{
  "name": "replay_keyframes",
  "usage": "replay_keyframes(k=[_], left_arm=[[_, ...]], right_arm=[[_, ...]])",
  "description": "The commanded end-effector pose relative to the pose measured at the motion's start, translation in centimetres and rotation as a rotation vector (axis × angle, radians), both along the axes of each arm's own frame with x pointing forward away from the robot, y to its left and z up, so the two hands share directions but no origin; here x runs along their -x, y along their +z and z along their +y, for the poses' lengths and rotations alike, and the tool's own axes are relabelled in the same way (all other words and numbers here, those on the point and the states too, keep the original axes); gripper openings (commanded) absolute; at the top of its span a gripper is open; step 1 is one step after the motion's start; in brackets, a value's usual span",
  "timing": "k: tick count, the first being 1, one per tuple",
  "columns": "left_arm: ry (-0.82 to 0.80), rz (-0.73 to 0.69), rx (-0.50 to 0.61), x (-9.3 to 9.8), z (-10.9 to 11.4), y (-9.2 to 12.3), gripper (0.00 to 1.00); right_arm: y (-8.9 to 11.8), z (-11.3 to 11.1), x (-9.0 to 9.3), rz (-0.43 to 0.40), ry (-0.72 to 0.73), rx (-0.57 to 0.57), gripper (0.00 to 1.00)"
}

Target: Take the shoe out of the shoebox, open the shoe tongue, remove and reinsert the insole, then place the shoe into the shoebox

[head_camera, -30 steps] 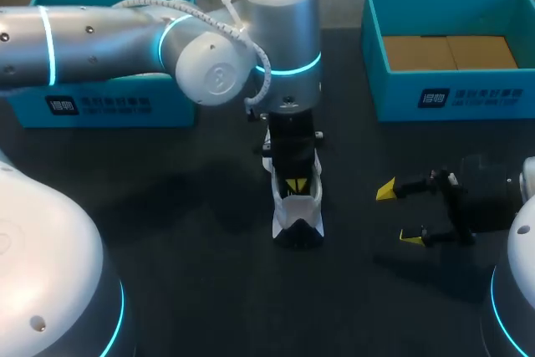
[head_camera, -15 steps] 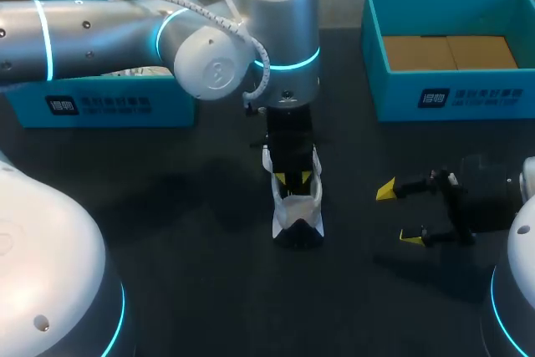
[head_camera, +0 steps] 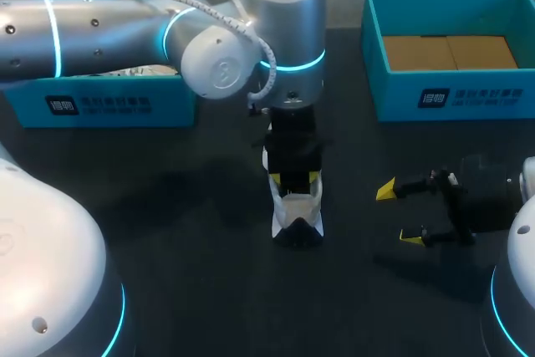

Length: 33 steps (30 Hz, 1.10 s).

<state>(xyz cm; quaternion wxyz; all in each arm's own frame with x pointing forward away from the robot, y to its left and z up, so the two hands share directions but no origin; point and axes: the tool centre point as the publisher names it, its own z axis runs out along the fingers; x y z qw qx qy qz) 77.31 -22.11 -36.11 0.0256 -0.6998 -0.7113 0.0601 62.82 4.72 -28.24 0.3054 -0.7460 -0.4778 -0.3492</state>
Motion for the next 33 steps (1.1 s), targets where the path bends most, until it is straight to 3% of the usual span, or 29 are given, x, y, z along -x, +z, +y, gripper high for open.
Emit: replay_keyframes(k=[1, 2, 18, 28, 33], left_arm=[[0.004, -0.005, -0.005, -0.1, -0.1, 0.1, 0.94], [0.008, -0.005, -0.005, -0.1, -0.1, 0.2, 1.0], [0.048, -0.004, -0.011, -1.8, 0.5, 0.2, 1.0], [0.074, -0.037, 0.0, -3.4, 0.8, 1.9, 1.0], [0.082, -0.052, 0.016, -4.0, 0.8, 3.0, 0.92]], right_arm=[[0.1, 0.0, 0.1, 0.0, -0.002, 0.002, 1.0], [0.1, 0.0, 0.1, 0.0, -0.002, 0.002, 1.0], [0.1, 0.0, 0.1, 0.0, -0.002, 0.002, 1.0], [0.1, 0.0, 0.1, 0.0, -0.002, 0.002, 1.0], [0.1, 0.0, 0.1, 0.0, -0.002, 0.002, 1.0]])
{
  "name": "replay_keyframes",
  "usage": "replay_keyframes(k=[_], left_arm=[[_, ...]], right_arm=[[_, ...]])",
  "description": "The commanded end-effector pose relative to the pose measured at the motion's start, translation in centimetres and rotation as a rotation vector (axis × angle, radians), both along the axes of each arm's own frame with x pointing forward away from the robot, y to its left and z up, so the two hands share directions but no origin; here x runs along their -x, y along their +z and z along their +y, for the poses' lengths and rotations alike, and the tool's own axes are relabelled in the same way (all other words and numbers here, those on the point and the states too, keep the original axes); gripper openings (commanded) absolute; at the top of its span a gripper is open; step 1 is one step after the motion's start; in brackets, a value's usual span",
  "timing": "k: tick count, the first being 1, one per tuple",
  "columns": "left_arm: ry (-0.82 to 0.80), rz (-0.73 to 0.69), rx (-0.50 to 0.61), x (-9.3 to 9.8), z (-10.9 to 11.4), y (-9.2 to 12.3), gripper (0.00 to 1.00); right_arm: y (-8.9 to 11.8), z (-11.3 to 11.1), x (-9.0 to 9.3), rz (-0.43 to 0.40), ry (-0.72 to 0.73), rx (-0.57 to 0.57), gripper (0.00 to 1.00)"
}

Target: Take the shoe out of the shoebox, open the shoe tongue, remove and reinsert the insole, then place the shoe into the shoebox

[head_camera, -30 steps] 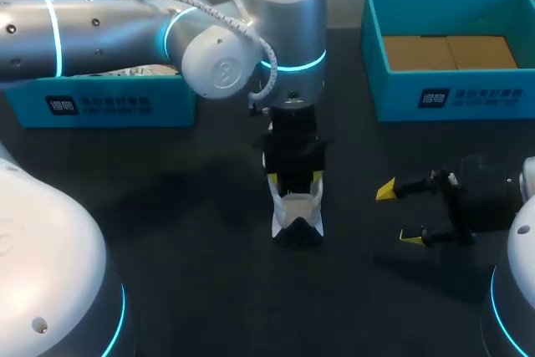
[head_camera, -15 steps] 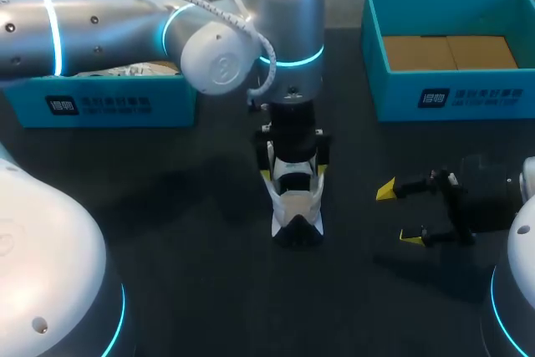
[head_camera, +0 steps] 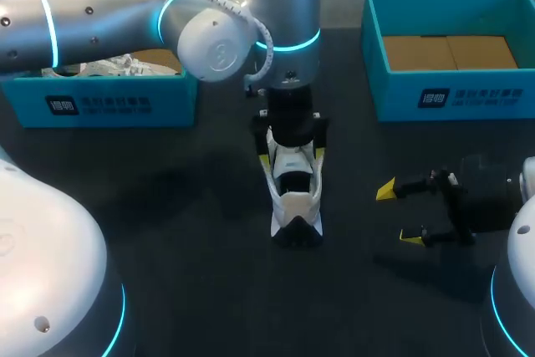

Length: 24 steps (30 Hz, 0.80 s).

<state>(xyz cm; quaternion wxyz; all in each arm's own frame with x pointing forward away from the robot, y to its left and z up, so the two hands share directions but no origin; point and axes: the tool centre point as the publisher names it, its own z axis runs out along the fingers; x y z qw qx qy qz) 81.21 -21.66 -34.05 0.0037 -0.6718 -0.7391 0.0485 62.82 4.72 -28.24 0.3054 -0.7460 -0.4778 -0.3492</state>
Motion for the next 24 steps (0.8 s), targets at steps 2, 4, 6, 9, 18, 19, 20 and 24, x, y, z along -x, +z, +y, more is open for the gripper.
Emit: replay_keyframes(k=[2, 4, 6, 9, 18, 19, 20, 24], left_arm=[[0.003, -0.015, 0.015, -0.3, 0.3, 1.5, 0.86], [0.004, -0.022, 0.026, -0.3, 0.4, 2.1, 0.68], [0.003, -0.029, 0.036, -0.3, 0.5, 2.8, 0.58], [0.002, -0.035, 0.052, -0.1, 0.6, 3.5, 0.46], [-0.004, -0.031, 0.077, 0.6, 1.3, 4.1, 0.19], [-0.005, -0.024, 0.077, 0.6, 1.3, 4.0, 0.19], [-0.006, -0.022, 0.077, 0.5, 1.3, 3.9, 0.2], [-0.019, -0.01, 0.07, 0.7, 1.2, 3.3, 0.21]], right_arm=[[0.1, 0.0, 0.1, 0.0, -0.002, 0.002, 1.0], [0.1, 0.0, 0.1, 0.0, -0.002, 0.002, 1.0], [0.1, 0.0, 0.1, 0.0, -0.002, 0.002, 1.0], [0.1, 0.0, 0.1, 0.0, -0.002, 0.002, 1.0], [0.1, 0.0, 0.1, 0.0, -0.002, 0.002, 1.0], [0.1, 0.0, 0.1, 0.0, -0.002, 0.002, 1.0], [0.1, 0.0, 0.1, 0.0, -0.002, 0.002, 1.0], [0.1, 0.0, 0.1, 0.0, -0.002, 0.002, 1.0]])
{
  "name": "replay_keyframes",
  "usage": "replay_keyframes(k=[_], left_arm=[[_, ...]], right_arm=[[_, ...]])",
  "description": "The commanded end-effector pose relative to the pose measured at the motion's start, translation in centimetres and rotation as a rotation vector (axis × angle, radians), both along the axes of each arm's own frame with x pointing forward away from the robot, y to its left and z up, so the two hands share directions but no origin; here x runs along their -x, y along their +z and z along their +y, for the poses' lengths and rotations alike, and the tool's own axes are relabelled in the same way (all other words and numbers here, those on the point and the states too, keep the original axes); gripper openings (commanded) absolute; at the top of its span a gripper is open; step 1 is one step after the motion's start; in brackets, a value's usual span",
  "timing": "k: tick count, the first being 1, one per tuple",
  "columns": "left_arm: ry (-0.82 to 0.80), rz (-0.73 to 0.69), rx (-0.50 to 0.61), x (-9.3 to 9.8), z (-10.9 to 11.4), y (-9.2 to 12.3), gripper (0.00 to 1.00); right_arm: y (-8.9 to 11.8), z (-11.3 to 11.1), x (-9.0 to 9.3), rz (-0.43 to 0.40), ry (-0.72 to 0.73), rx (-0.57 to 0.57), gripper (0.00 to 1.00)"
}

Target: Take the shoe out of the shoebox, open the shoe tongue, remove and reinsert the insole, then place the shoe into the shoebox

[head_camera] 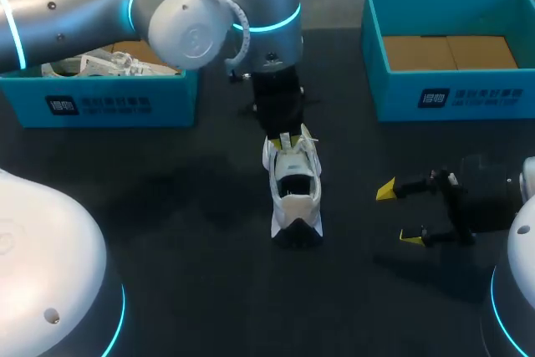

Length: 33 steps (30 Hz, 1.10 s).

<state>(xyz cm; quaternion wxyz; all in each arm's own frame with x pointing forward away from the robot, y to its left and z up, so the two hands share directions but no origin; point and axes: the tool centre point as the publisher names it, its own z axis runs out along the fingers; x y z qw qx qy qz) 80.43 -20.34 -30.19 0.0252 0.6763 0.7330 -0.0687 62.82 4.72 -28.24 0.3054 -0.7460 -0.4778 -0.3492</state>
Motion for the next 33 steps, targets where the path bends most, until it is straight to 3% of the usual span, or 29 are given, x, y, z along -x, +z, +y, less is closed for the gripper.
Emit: replay_keyframes(k=[1, 22, 33], left_arm=[[-0.009, 0.008, -0.002, 0.0, -0.1, -0.7, 0.21], [-0.036, 0.086, -0.066, 1.1, -1.7, -5.6, 0.21], [-0.039, 0.043, -0.027, 0.7, -1.2, -2.8, 0.22]], right_arm=[[0.1, 0.0, 0.1, 0.0, -0.002, 0.002, 1.0], [0.1, 0.0, 0.1, 0.0, -0.002, 0.002, 1.0], [0.1, 0.0, 0.1, 0.0, -0.002, 0.002, 1.0]])
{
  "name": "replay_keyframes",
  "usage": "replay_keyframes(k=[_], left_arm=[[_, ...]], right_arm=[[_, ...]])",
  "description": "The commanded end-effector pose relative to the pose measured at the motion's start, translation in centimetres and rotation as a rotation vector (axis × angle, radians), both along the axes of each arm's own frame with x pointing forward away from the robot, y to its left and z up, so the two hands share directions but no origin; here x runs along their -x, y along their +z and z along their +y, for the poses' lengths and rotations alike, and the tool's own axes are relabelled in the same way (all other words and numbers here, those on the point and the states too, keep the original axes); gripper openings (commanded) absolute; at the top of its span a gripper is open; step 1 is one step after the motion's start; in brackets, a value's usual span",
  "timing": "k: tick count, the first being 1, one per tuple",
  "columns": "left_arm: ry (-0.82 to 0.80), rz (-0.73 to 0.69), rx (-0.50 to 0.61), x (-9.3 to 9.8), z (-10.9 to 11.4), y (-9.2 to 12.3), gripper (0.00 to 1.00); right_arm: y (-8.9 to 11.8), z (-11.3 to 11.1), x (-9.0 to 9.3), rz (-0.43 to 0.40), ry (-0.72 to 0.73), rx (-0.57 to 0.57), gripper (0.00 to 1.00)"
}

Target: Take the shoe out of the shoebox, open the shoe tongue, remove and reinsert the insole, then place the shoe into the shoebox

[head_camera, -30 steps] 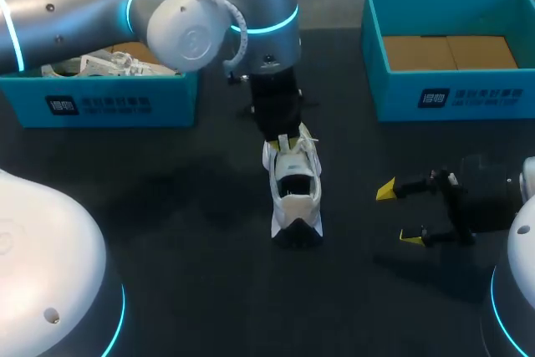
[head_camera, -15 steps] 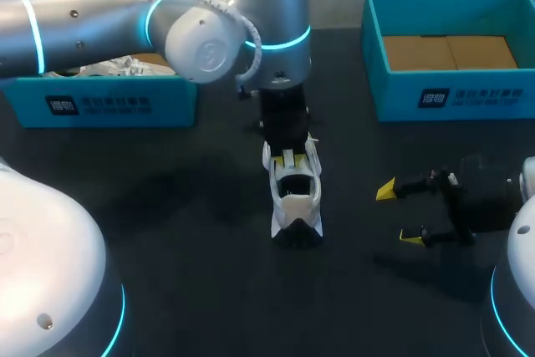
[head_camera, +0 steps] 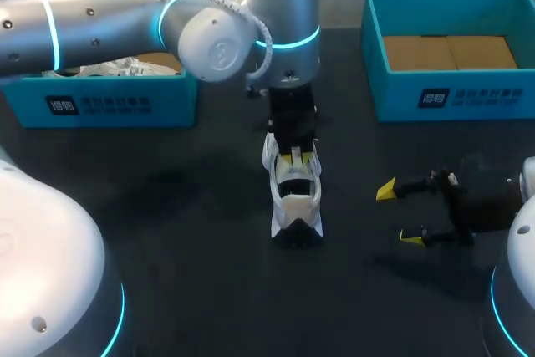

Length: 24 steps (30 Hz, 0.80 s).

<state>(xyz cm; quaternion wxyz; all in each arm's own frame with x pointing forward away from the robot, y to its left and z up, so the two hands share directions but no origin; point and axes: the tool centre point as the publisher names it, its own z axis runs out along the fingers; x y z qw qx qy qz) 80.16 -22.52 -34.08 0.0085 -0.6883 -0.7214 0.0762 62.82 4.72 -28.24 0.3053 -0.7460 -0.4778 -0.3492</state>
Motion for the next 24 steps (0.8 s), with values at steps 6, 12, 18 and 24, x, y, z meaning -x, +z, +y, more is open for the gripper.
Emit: replay_keyframes(k=[6, 12, 18, 24], left_arm=[[-0.004, 0.017, -0.015, 0.8, 0.7, -0.8, 0.22], [0.003, 0.04, -0.026, 1.0, 0.7, -1.8, 0.24], [0.043, 0.034, 0.005, 1.9, 0.8, 0.3, 0.28], [0.107, 0.035, 0.003, 3.1, 1.0, 3.4, 0.46]], right_arm=[[0.1, 0.0, 0.1, 0.0, -0.002, 0.002, 1.0], [0.1, 0.0, 0.1, 0.0, -0.002, 0.002, 1.0], [0.1, 0.0, 0.1, 0.0, -0.002, 0.002, 1.0], [0.1, 0.0, 0.1, 0.0, -0.002, 0.002, 1.0]])
